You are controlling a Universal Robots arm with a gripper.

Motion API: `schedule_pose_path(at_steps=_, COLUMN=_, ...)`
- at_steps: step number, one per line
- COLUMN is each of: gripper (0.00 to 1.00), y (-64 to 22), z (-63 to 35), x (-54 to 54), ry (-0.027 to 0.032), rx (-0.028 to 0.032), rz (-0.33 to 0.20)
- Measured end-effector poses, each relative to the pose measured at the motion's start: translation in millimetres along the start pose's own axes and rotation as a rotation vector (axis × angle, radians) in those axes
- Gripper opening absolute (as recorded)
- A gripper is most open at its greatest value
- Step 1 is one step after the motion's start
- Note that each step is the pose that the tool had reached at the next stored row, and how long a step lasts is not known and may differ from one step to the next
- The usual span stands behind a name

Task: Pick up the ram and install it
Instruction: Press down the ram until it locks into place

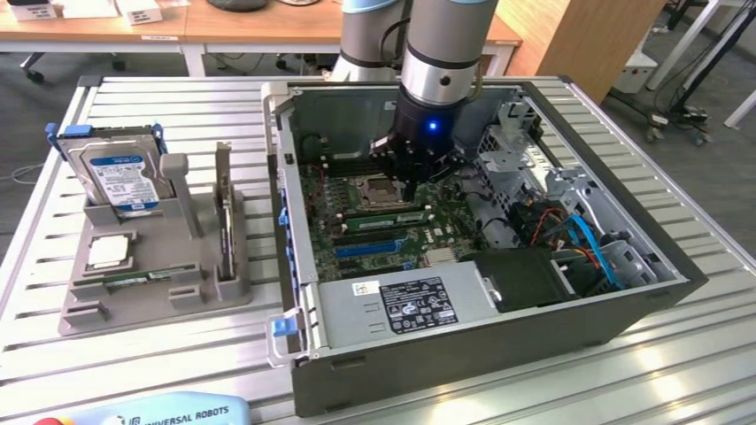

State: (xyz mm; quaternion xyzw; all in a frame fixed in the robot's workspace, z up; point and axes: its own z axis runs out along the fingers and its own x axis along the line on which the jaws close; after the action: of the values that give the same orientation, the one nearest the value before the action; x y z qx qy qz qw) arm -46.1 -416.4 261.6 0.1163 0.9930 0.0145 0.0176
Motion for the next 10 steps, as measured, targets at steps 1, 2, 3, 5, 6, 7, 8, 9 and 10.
schedule_pose_path(at_steps=1, gripper=0.1, y=0.0, z=0.0, x=0.0, ry=0.0, rx=0.0, rz=0.0)
schedule_pose_path(at_steps=2, gripper=0.1, y=0.0, z=0.0, x=0.0, ry=0.0001, rx=0.0, rz=-0.001)
schedule_pose_path(at_steps=3, gripper=0.1, y=0.0, z=0.1, x=0.0, ry=0.0001, rx=-0.0001, rz=-0.001)
schedule_pose_path(at_steps=5, gripper=0.1, y=0.0, z=0.1, x=0.0, ry=0.0001, rx=-0.0001, rz=-0.002)
schedule_pose_path(at_steps=6, gripper=0.1, y=0.0, z=0.2, x=0.0, ry=0.0001, rx=-0.0002, rz=-0.003)
schedule_pose_path(at_steps=7, gripper=0.1, y=0.0, z=0.2, x=0.0, ry=0.0001, rx=-0.0002, rz=-0.004)
schedule_pose_path(at_steps=8, gripper=0.1, y=0.0, z=0.2, x=0.0, ry=0.0003, rx=-0.0003, rz=-0.006)
schedule_pose_path(at_steps=9, gripper=0.1, y=0.1, z=0.2, x=-0.1, ry=0.0005, rx=-0.0006, rz=-0.014)
schedule_pose_path(at_steps=10, gripper=0.1, y=0.1, z=0.3, x=-0.2, ry=0.0009, rx=-0.0011, rz=-0.029)
